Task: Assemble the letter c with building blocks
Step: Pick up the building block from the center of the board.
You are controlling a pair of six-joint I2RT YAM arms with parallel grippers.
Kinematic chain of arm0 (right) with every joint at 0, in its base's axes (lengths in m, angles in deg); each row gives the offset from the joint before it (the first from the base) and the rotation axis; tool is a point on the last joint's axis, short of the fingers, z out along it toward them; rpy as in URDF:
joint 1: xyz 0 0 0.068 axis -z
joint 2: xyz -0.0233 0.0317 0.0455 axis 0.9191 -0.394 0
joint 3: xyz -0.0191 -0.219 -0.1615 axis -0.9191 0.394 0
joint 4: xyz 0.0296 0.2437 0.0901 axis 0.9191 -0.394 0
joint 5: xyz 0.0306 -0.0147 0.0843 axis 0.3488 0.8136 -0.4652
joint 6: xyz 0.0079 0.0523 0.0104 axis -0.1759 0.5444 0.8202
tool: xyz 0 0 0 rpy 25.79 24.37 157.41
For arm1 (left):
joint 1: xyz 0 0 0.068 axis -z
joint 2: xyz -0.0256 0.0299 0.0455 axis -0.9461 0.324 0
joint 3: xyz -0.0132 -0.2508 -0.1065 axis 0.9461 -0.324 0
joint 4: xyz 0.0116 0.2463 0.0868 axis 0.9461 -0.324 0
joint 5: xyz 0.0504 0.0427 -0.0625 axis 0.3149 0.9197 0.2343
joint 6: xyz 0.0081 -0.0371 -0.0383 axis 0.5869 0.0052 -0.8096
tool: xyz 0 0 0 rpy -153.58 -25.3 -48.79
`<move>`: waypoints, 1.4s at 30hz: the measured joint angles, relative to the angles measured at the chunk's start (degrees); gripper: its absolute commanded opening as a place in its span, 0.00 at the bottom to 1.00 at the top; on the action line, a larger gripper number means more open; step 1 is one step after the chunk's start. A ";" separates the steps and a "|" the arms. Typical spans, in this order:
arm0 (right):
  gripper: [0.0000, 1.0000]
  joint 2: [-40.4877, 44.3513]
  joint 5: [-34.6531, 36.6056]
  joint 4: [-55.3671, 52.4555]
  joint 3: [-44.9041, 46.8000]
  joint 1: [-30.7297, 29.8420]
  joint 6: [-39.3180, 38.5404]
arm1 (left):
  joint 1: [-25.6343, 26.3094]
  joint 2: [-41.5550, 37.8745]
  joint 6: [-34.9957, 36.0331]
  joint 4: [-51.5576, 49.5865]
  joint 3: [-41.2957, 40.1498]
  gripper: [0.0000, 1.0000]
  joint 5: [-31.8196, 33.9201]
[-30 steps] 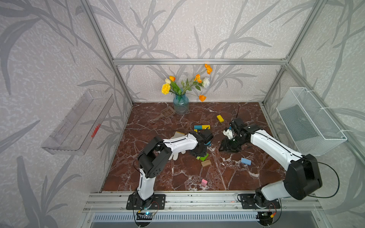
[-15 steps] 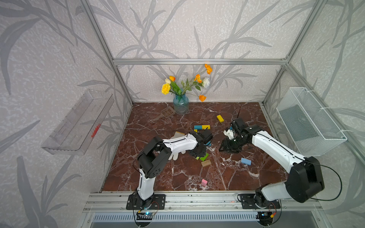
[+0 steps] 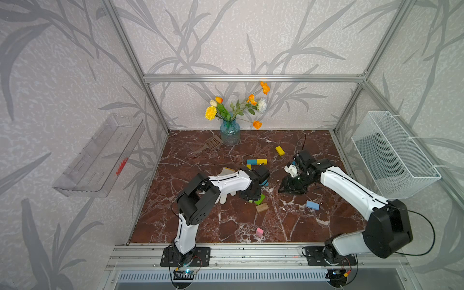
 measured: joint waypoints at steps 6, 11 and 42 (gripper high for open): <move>0.51 0.00 0.00 0.00 0.00 0.00 0.00 | 0.00 0.00 0.04 0.02 0.02 0.32 0.00; 0.50 0.00 -1.05 0.26 0.00 0.00 0.37 | 0.00 -0.31 0.15 0.26 0.02 0.26 0.04; 0.40 1.25 -27.65 17.77 4.44 6.47 6.58 | 0.20 -17.62 11.54 13.64 -1.07 0.22 -14.10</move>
